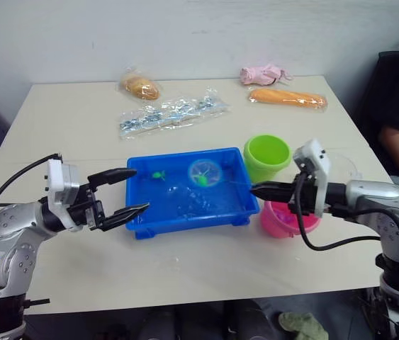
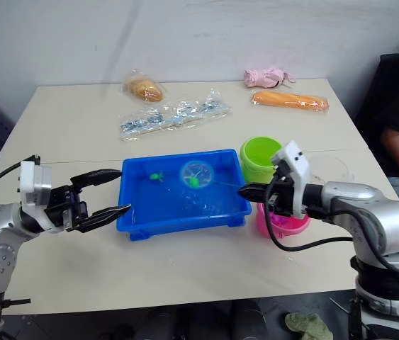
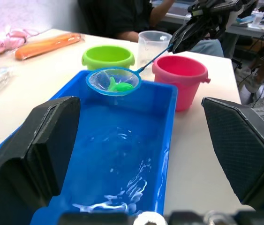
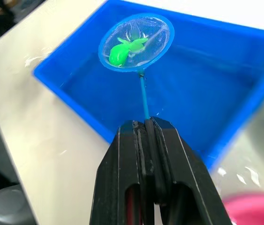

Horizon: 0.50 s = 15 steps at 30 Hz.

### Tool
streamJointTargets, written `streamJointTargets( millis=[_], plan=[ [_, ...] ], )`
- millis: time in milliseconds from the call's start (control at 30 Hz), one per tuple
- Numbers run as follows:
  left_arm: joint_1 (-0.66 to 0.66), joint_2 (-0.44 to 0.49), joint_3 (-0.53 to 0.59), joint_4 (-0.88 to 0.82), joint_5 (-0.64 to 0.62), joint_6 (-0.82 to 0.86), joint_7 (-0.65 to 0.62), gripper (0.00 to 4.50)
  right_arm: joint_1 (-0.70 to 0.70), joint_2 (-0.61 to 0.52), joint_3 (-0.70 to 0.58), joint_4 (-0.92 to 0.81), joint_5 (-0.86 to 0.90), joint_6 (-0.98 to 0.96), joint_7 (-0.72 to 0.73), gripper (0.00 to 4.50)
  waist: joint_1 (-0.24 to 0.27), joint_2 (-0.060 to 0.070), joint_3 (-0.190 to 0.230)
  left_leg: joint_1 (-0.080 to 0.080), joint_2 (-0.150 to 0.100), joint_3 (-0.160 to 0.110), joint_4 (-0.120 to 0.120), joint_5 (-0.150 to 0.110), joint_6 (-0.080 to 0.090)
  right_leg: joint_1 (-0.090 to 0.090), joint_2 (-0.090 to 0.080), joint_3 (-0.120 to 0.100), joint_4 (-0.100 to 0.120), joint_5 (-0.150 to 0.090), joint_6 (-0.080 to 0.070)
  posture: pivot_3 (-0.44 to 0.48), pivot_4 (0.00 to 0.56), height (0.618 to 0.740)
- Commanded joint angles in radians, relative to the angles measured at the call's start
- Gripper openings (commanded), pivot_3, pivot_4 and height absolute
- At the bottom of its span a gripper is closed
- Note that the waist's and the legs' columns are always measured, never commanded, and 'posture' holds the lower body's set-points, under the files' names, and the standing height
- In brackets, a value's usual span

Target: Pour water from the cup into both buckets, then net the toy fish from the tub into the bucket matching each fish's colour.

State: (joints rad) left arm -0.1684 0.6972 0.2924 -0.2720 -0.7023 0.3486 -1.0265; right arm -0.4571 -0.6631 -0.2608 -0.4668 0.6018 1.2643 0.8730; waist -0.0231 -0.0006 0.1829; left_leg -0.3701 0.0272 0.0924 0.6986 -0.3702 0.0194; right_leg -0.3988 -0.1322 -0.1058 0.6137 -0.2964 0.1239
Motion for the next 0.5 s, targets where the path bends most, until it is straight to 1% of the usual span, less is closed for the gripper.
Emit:
streamJointTargets(
  millis=[33, 167, 300, 367, 500],
  plan=[
    [-0.07, -0.022, -0.04, -0.016, -0.012, 0.009, 0.017, 4.47, 0.021, -0.053, -0.12, -0.021, 0.026, -0.055, -0.027, 0.0, 0.002, 0.0, 0.0, 0.0, 0.0, 0.0, 0.0, 0.0, 0.0, 0.0, 0.0, 0.0, 0.0, 0.0, 0.0, 0.0, 0.15, 0.74],
    [-0.119, -0.042, -0.066, 0.02, 0.0, 0.005, 0.017, 4.47, 0.056, -0.108, -0.183, 0.037, 0.005, -0.149, -0.042, 0.0, 0.006, 0.0, 0.0, 0.0, 0.0, 0.001, 0.0, 0.0, 0.0, 0.0, 0.001, 0.0, 0.0, 0.0, 0.0, 0.0, 0.15, 0.74],
    [-0.136, -0.075, -0.089, 0.043, 0.017, -0.017, 0.019, 4.47, 0.104, -0.143, -0.197, 0.127, -0.061, -0.309, -0.061, 0.0, 0.007, 0.0, 0.0, 0.0, 0.0, 0.001, 0.0, 0.0, 0.0, 0.0, 0.002, 0.001, 0.0, 0.0, 0.0, 0.0, 0.15, 0.74],
    [-0.142, -0.095, -0.093, 0.048, 0.016, -0.021, 0.031, 4.47, 0.108, -0.143, -0.194, 0.155, -0.078, -0.359, -0.079, 0.0, 0.01, 0.0, 0.0, 0.001, 0.0, 0.002, 0.0, 0.0, 0.0, 0.0, 0.002, 0.001, 0.0, 0.0, 0.0, 0.0, 0.15, 0.74],
    [-0.159, -0.12, -0.118, 0.053, 0.033, -0.03, 0.03, 4.47, 0.115, -0.164, -0.128, 0.222, -0.192, -0.521, -0.128, 0.0, 0.02, 0.0, 0.0, 0.001, 0.0, 0.002, 0.001, 0.001, 0.0, 0.0, 0.002, 0.001, 0.0, 0.0, 0.001, 0.0, 0.15, 0.74]
  ],
)
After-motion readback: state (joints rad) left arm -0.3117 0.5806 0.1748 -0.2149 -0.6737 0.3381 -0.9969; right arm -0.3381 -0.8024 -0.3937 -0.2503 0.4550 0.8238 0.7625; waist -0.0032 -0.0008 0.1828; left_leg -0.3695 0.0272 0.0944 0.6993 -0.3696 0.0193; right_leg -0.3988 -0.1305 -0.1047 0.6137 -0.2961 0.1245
